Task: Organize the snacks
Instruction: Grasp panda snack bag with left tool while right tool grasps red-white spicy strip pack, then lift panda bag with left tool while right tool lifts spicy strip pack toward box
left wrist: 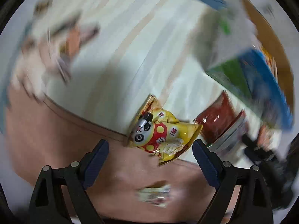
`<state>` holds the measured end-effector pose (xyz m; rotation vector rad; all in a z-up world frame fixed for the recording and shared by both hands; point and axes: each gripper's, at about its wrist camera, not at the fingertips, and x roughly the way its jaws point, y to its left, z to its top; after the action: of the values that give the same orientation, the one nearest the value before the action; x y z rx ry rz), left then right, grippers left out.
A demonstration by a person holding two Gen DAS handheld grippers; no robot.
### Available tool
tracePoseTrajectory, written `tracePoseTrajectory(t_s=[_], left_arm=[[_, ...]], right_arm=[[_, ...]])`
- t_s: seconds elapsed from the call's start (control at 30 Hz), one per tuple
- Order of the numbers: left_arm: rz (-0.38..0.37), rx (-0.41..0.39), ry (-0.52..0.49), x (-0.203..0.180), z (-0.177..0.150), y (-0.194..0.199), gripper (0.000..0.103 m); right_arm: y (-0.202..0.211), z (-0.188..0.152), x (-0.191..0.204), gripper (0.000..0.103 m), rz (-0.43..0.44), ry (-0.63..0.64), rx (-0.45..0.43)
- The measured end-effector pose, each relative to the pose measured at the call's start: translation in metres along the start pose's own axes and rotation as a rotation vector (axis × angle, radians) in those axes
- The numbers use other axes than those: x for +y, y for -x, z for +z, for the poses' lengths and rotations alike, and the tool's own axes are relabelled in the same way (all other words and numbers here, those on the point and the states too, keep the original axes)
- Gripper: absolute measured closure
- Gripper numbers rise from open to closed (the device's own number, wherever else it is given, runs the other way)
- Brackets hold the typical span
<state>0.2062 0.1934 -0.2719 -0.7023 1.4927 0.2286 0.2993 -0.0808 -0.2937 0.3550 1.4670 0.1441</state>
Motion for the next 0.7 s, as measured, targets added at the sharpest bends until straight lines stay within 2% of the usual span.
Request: tracePoseTrajectory(t_s=[0.1, 0.13, 0.2, 0.3, 0.33, 0.37, 0.4, 0.43, 0.6, 0.7], left_arm=[[-0.152, 0.057, 0.209, 0.028, 0.007, -0.017, 0.012], [-0.181, 0.07, 0.254, 0.032, 0.009, -0.022, 0.012], [-0.205, 0.094, 0.314, 0.035, 0.013, -0.035, 0.012], [-0.167, 0.088, 0.304, 0.028, 0.018, -0.047, 0.012], [-0.146, 0.074, 0.278, 0.023, 0.018, -0.048, 0.014], [-0.11, 0.055, 0.236, 0.017, 0.019, -0.049, 0.02], [-0.059, 0.032, 0.169, 0.008, 0.016, -0.049, 0.024], [-0.027, 0.018, 0.114, 0.001, 0.013, -0.049, 0.025], [0.161, -0.034, -0.233, -0.035, -0.018, -0.054, 0.027], [0.223, -0.025, -0.35, -0.04, -0.038, -0.061, 0.027]], right_arm=[[-0.019, 0.004, 0.002, 0.02, -0.011, -0.039, 0.006], [-0.025, 0.004, 0.003, 0.02, -0.027, -0.043, 0.006], [-0.033, 0.005, 0.006, 0.02, -0.051, -0.05, -0.001], [-0.041, 0.002, 0.013, 0.02, -0.098, -0.013, -0.014], [-0.043, -0.001, 0.017, 0.023, -0.116, 0.016, -0.015], [-0.043, -0.003, 0.019, 0.027, -0.136, 0.04, -0.017], [-0.043, -0.006, 0.02, 0.036, -0.158, 0.064, -0.021], [-0.043, -0.01, 0.02, 0.04, -0.174, 0.099, -0.02], [-0.042, -0.03, 0.014, 0.043, -0.197, 0.207, 0.025], [-0.041, -0.049, 0.009, 0.043, -0.219, 0.298, 0.084]])
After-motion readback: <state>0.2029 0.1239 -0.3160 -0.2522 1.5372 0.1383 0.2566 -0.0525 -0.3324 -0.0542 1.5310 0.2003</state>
